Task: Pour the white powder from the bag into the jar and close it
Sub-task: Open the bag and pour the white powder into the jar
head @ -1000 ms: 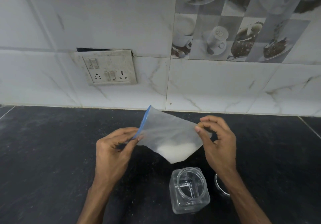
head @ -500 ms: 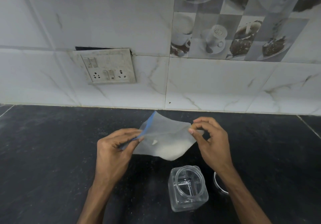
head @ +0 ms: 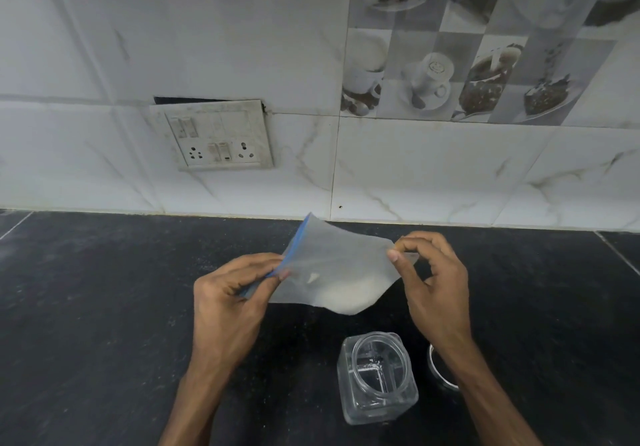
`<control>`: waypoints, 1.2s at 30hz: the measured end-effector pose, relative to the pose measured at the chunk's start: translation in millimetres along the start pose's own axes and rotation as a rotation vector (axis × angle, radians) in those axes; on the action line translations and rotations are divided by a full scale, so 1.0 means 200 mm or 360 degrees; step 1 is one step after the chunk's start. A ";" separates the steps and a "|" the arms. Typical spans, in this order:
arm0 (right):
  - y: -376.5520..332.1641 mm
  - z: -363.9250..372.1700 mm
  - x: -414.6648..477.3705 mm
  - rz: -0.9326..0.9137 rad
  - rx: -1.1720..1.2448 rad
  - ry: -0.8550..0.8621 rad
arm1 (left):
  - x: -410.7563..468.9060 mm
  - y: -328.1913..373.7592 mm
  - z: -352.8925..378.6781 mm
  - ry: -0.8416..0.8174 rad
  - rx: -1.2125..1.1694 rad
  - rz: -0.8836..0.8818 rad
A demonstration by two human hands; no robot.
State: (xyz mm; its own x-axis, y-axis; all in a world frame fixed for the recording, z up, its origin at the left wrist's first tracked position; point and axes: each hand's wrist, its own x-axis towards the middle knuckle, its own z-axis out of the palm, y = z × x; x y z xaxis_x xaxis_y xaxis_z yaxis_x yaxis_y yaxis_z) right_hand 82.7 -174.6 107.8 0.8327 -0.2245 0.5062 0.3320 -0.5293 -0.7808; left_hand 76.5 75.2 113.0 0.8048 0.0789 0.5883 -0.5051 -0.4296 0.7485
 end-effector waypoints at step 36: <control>-0.05 -0.09 0.11 0.0454 0.0601 0.0040 | -0.05 -0.03 0.01 0.0042 -0.0149 -0.0085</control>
State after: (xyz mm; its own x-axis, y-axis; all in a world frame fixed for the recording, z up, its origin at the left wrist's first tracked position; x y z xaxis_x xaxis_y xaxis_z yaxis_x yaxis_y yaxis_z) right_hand 89.1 -188.7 133.7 0.9045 -0.3400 0.2574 0.2337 -0.1098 -0.9661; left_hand 72.6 76.4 102.1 0.8233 0.1234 0.5540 -0.4899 -0.3384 0.8034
